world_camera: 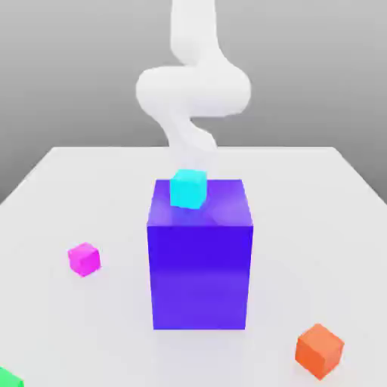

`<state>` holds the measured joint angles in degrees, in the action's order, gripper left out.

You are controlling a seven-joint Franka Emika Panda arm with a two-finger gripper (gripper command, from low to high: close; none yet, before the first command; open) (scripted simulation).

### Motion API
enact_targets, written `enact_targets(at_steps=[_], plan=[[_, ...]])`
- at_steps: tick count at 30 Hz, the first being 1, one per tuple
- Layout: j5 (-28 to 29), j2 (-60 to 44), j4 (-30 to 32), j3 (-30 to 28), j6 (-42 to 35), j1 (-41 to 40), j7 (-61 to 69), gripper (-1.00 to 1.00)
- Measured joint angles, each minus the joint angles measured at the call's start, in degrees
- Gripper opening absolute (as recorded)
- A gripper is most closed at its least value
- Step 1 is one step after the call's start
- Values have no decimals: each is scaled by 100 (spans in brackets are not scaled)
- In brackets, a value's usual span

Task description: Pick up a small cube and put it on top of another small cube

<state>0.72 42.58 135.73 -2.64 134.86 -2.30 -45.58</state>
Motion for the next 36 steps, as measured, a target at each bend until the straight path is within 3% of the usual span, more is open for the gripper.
enact_targets(at_steps=[13,18,23,27,31,36], plan=[[557,-2120,2472,-1439,1929,-1594,51,0],[1196,-3527,3395,-1973,2994,-2580,-178,0],[2382,-4205,3341,-2114,3342,-3002,-1025,0],[2968,-4541,3221,-2209,3493,-3007,-1488,0],[3165,-4877,3144,-2276,3707,-2953,-1670,0],[2968,-5263,3112,-2029,4053,-3133,-1555,0]])
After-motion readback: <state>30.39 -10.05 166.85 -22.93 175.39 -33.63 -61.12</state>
